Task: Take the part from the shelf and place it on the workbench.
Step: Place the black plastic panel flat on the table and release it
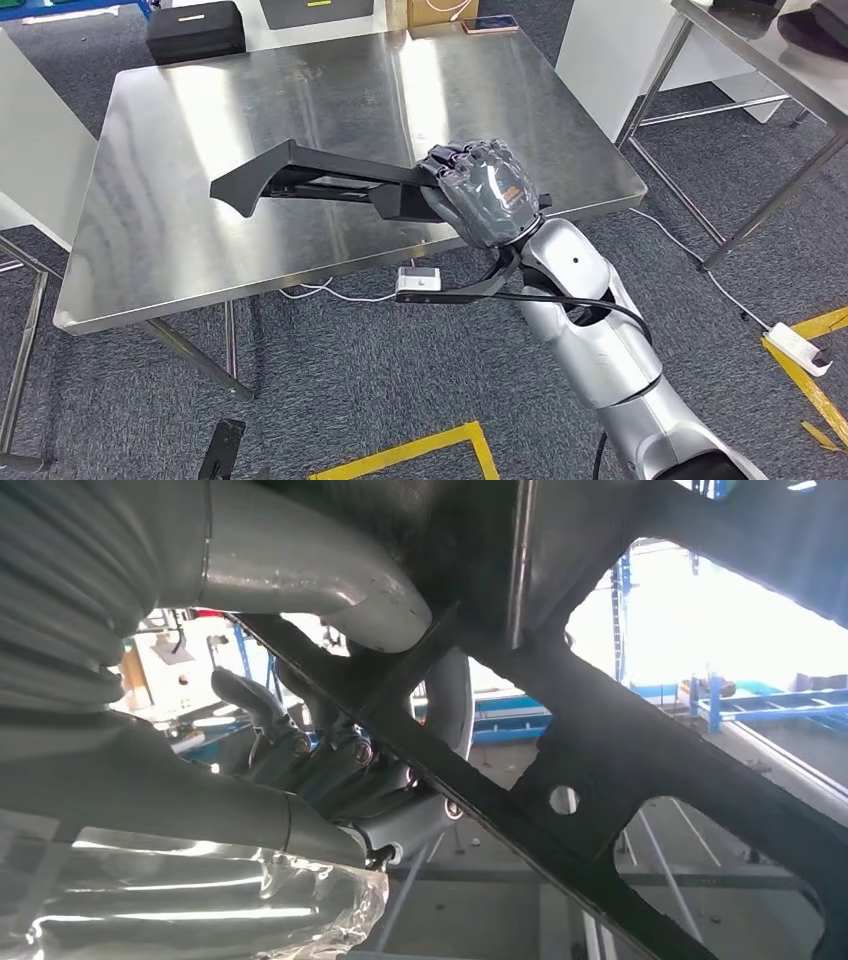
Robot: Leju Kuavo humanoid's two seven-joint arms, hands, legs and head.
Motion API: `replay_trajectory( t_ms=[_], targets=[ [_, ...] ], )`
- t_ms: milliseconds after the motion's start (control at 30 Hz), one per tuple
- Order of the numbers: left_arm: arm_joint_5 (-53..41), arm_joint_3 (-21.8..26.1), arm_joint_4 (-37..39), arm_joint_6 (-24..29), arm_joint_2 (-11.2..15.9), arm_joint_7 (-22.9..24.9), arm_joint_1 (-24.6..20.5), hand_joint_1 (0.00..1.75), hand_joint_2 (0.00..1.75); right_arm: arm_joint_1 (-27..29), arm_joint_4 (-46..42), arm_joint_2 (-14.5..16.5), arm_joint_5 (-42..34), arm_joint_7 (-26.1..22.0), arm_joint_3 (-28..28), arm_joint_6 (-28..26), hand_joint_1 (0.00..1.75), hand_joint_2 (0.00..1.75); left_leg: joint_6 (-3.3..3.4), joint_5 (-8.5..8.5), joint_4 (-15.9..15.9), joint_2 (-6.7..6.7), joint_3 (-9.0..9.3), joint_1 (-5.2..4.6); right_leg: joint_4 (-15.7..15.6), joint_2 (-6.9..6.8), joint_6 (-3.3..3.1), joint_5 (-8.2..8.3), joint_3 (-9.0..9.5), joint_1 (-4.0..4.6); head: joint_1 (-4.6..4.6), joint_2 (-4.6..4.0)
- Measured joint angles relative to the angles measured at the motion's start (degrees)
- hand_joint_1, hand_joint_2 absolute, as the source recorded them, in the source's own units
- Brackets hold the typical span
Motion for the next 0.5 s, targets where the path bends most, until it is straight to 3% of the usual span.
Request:
replay_trajectory(
  t_ms=[67, 133, 167, 200, 233, 300, 333, 400, 500],
  targets=[
    [0.03, -0.01, 0.0, 0.07, 0.02, -0.05, -0.02, 0.0, 1.75, -0.26, 0.16, 0.26, 0.03, 0.01, 0.09, 0.02, 1.66, 1.75, -0.39, -3.05, 5.21, 1.54, -2.36, 0.03, -0.15, -0.42, -0.91, -0.03, 0.19, -0.05, -0.13, -0.01],
    [0.04, -0.03, 0.01, 0.08, 0.02, -0.07, 0.02, 0.0, 1.75, -0.35, 0.5, 0.32, 0.22, 0.1, 0.21, 0.03, 1.66, 1.75, -0.69, -6.23, 12.68, 2.39, -6.12, 0.06, -0.13, -0.92, -1.34, -0.17, 0.26, 0.25, -0.19, -0.01],
    [0.04, -0.03, 0.02, 0.08, 0.03, -0.08, 0.06, 0.0, 1.75, -0.36, 0.75, 0.32, 0.39, 0.25, 0.31, 0.01, 1.66, 1.75, -0.76, -6.69, 14.93, 2.56, -7.39, 0.07, -0.12, -1.2, -1.4, -0.23, 0.3, 0.4, -0.17, -0.01],
    [0.04, -0.03, 0.02, 0.08, 0.04, -0.09, 0.09, 0.0, 1.75, -0.4, 1.08, 0.32, 0.58, 0.5, 0.38, -0.04, 1.66, 1.75, -0.73, -5.98, 14.95, 2.7, -7.56, 0.07, -0.11, -1.46, -1.45, -0.27, 0.35, 0.51, -0.2, -0.01],
    [0.03, -0.02, 0.01, 0.08, 0.07, -0.11, 0.09, 0.0, 1.75, -0.55, 1.48, 0.31, 0.73, 0.82, 0.42, -0.1, 1.66, 1.75, -0.6, -4.31, 12.66, 2.9, -6.52, 0.07, -0.1, -1.72, -1.46, -0.32, 0.45, 0.59, -0.19, -0.01],
    [-0.02, -0.01, 0.0, 0.08, 0.16, -0.15, 0.04, 0.0, 1.75, -1.31, 2.6, 0.21, 1.02, 1.64, 0.28, -0.5, 1.66, 1.75, -0.08, -0.54, 4.72, 4.14, -2.51, -0.15, -0.06, -2.2, -1.34, -0.48, 0.68, 0.87, -0.2, -0.01],
    [-0.1, -0.01, 0.0, 0.08, 0.19, -0.17, -0.01, 0.0, 1.75, -2.02, 3.41, 0.08, 1.31, 2.13, 0.06, -0.9, 1.66, 1.75, 0.26, 0.56, 1.61, 4.66, -0.97, -0.33, -0.02, -2.4, -1.18, -0.57, 0.69, 1.09, -0.14, 0.0],
    [-0.26, -0.02, 0.0, 0.08, 0.22, -0.21, -0.05, 0.0, 1.75, -3.78, 5.54, -0.19, 2.15, 3.08, -0.6, -2.03, 1.66, 1.75, 0.76, 0.93, -0.6, 4.92, -0.05, -0.73, 0.0, -2.89, -0.78, -0.69, 0.65, 1.49, -0.05, 0.0],
    [-0.31, 0.02, 0.0, 0.08, 0.22, -0.3, -0.03, 0.0, 1.75, -6.72, 9.79, -0.79, 3.02, 3.31, -2.23, -3.88, 1.66, 1.75, 1.74, 1.54, -1.1, 3.73, 0.05, -0.59, 0.81, -3.18, -0.03, -1.33, 0.31, 1.59, 0.05, -0.01]
  ],
)
